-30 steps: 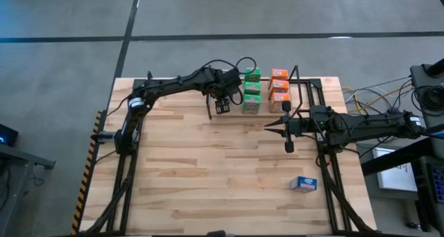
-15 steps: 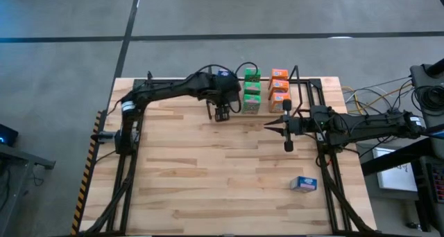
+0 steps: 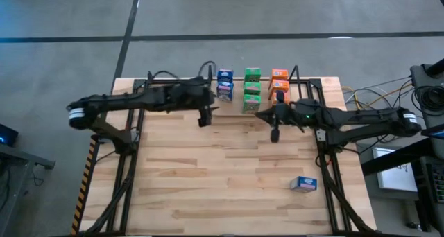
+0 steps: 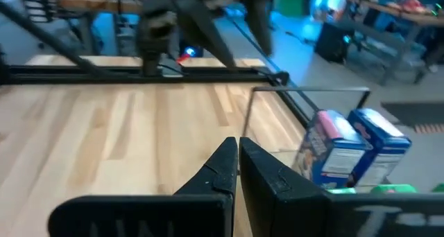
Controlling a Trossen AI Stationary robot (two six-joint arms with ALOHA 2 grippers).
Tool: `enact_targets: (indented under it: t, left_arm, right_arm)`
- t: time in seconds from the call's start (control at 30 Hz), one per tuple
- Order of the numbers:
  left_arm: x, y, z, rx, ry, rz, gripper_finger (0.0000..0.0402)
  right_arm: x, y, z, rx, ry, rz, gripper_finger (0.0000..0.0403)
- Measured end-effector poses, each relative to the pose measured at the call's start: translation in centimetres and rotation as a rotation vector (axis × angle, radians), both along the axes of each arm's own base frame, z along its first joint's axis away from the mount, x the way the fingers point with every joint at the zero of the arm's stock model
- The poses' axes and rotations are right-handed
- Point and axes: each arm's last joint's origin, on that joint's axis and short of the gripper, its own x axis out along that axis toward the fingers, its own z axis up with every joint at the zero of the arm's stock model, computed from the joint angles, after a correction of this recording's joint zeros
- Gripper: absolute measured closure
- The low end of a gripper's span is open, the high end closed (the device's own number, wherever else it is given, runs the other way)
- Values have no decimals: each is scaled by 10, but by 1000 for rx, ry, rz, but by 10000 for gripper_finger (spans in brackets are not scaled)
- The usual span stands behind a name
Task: Stack cereal on shelf
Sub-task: Put the left blue cereal box aligned with the other blue cereal box on the shelf
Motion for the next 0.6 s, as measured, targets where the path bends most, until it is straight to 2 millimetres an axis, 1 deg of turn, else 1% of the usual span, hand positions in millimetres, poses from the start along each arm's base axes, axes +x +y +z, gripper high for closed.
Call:
enact_targets:
  t: [0.1, 0.23, 0.5, 0.6]
  left_arm:
    - [-16, -3, -5, 24, -111, 1, 232]
    - [-33, -7, -11, 49, -221, 0, 272]
    - [-50, -10, -32, 116, -281, 2, 350]
    - [-55, -9, -41, 144, -282, 29, 370]
  right_arm:
    - [15, -15, 4, 22, 20, -61, 394]
    - [33, -40, 7, 39, 68, -130, 394]
    - [70, -91, 5, 69, 126, -207, 394]
    - [84, -107, 2, 77, 143, -227, 394]
